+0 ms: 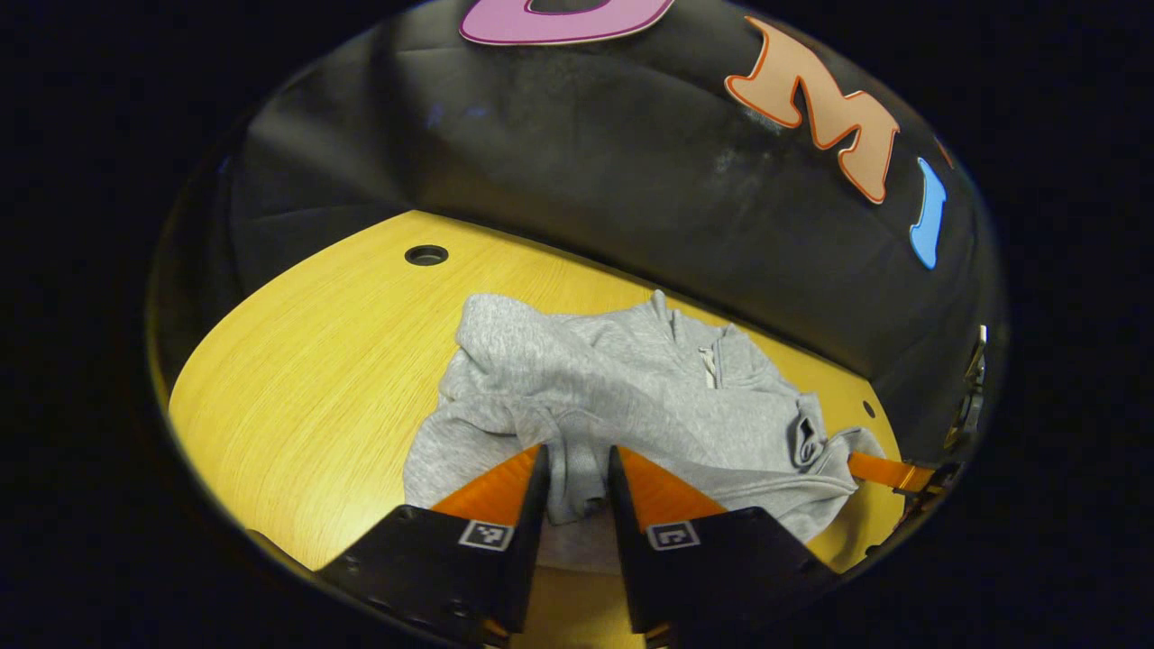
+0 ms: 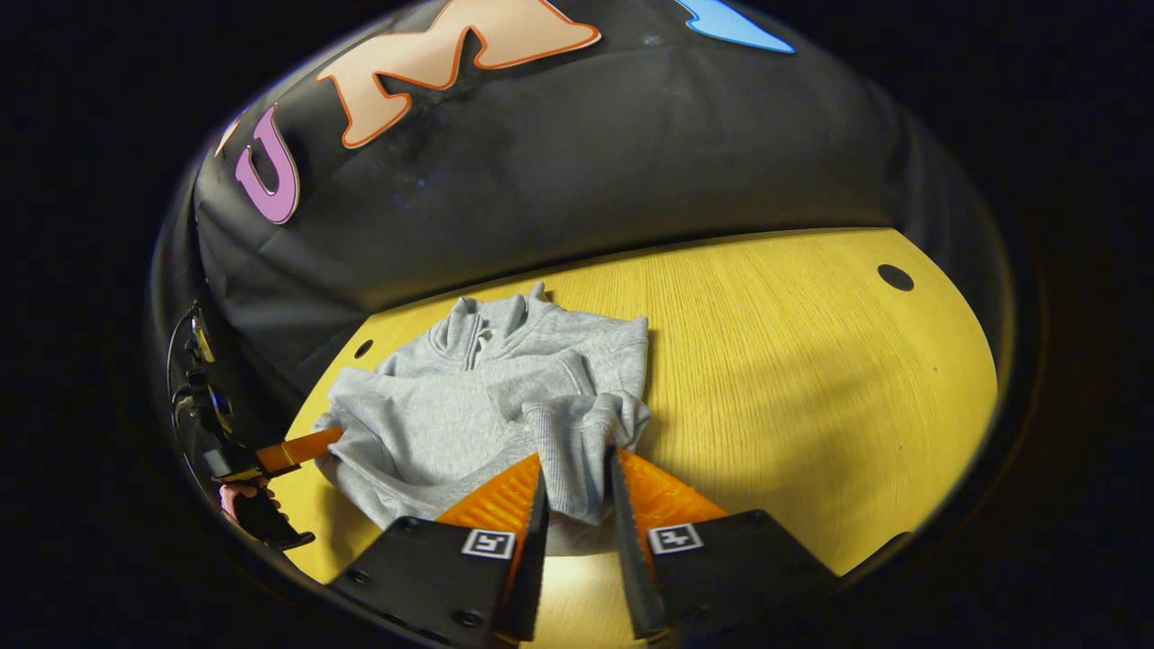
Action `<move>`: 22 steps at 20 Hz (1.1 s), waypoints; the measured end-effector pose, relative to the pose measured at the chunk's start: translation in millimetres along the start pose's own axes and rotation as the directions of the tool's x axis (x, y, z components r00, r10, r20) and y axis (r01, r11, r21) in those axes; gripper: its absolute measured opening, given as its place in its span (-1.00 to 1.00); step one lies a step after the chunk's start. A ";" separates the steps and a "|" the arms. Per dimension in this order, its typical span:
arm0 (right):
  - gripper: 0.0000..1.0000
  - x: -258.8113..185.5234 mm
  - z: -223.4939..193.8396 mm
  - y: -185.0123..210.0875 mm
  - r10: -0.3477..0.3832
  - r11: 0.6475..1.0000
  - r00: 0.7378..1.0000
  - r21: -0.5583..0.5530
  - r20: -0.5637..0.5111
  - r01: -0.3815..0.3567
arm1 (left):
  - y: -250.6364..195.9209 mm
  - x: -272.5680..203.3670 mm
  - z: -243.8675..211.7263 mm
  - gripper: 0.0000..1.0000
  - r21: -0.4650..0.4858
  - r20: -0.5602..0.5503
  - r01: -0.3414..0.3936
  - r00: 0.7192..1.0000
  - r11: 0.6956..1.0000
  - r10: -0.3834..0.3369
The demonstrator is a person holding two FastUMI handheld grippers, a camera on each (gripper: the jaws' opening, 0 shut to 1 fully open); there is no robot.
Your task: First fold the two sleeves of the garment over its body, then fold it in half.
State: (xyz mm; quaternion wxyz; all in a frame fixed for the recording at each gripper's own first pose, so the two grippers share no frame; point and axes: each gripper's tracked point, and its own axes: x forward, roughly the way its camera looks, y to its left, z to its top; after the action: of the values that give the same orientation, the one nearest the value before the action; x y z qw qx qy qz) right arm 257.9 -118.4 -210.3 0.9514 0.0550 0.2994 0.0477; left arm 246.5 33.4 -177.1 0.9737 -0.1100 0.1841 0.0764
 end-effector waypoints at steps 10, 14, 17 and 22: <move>0.94 -66.8 63.8 23.2 0.056 0.998 0.977 -0.039 0.204 -0.049 | -12.0 -78.3 73.6 0.87 0.047 0.158 0.022 0.987 0.999 -0.029; 0.86 -125.1 90.1 52.3 0.082 0.990 0.938 -0.134 0.338 -0.038 | -25.8 -131.6 85.1 0.87 0.150 0.168 0.056 0.982 0.987 -0.082; 0.94 -176.2 93.0 83.5 0.120 0.984 0.911 -0.167 0.393 -0.058 | -30.2 -172.7 95.1 0.87 0.194 0.204 0.058 0.974 0.979 -0.098; 0.94 -234.5 65.9 98.8 0.097 0.979 0.914 -0.203 0.395 -0.016 | -19.9 -236.3 85.3 0.86 0.273 0.198 0.072 0.972 0.959 -0.129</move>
State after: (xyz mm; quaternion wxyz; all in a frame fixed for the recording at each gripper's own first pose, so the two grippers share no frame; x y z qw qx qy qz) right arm 98.7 -54.6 -11.1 0.9915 -0.0212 0.0892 0.0920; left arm 61.9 9.3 -7.3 0.9964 0.0201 0.0811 0.0127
